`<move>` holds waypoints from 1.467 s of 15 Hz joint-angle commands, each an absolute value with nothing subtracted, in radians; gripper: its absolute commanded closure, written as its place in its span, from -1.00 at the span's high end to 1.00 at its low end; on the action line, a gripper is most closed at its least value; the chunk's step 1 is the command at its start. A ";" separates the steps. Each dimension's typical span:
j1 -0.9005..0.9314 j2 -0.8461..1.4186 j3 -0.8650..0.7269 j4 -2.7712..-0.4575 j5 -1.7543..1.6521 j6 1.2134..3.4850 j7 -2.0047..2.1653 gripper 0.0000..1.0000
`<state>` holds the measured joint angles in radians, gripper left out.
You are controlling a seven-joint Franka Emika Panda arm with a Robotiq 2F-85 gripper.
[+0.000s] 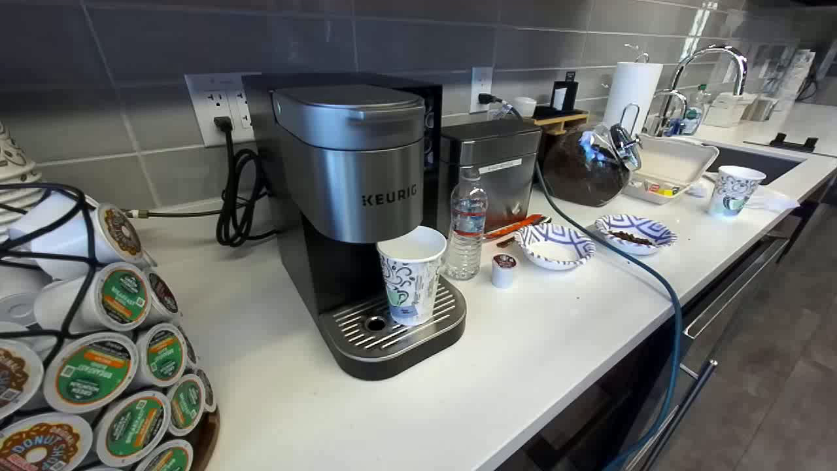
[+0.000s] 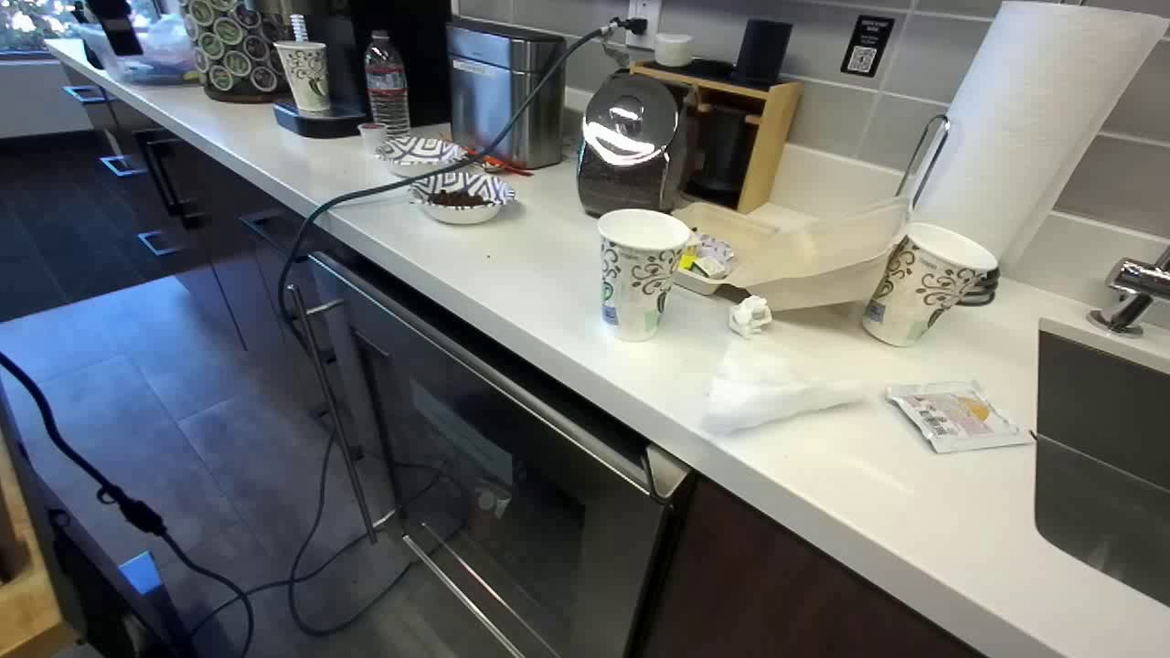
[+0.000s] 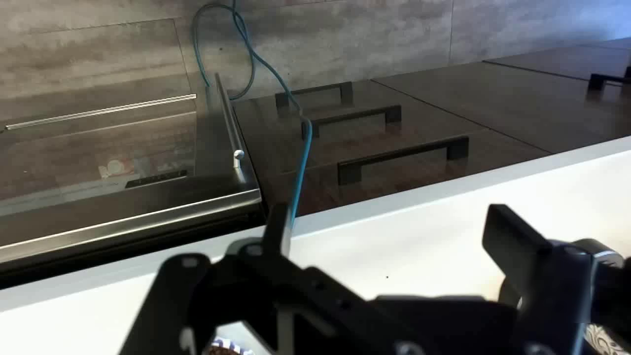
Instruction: Pick up the bowl on the right and stack it in the other bowl on the left
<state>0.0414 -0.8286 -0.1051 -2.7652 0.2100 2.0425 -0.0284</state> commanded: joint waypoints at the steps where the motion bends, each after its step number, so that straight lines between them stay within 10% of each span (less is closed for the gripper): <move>1: 0.028 -0.826 -0.093 -2.773 0.220 2.037 -0.037 1.00; 14: 0.028 -0.815 -0.093 -2.789 0.220 2.037 -0.037 1.00; 22: -0.058 -0.621 -0.176 -2.766 0.251 2.585 0.003 1.00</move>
<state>-0.0411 -0.7374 -0.1295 -2.7743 0.2121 2.4365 0.0020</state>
